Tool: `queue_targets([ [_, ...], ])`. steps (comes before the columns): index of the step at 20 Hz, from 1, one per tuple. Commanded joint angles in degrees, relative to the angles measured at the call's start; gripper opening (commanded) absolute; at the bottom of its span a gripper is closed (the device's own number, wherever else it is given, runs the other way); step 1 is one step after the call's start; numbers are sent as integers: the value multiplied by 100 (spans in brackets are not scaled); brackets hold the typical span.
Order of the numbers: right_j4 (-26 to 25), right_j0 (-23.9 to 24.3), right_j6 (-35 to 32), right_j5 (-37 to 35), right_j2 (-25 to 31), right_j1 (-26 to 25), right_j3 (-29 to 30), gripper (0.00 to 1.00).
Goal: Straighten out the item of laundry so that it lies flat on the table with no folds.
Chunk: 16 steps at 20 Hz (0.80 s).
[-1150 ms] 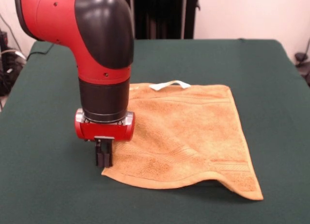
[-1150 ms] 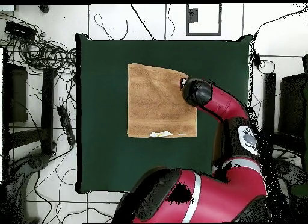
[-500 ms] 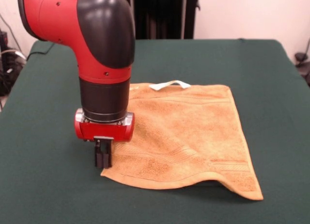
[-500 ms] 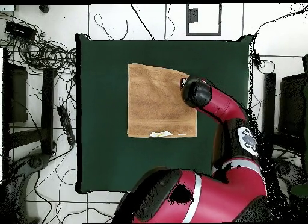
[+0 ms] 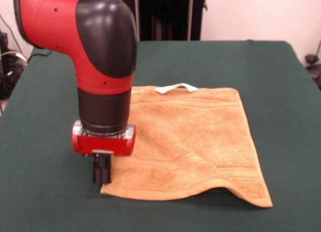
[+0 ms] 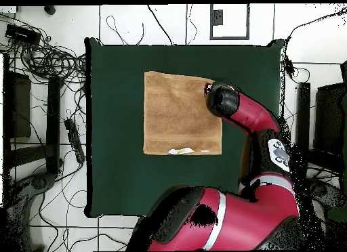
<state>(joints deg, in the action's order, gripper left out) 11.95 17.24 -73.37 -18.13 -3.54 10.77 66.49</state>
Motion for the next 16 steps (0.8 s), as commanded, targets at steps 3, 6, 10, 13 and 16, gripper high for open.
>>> queue_targets([
  [3,-314,-107,574,-1857,954,-1405,-2408,0],
  [6,-458,-150,918,-2365,1010,-1591,-3086,0],
  [10,-638,-161,1325,-2925,1162,-1817,-3812,0],
  [13,-756,-150,1574,-3400,1274,-2014,-4360,0],
  [16,-865,-146,1763,-3700,1382,-2161,-4760,0],
])
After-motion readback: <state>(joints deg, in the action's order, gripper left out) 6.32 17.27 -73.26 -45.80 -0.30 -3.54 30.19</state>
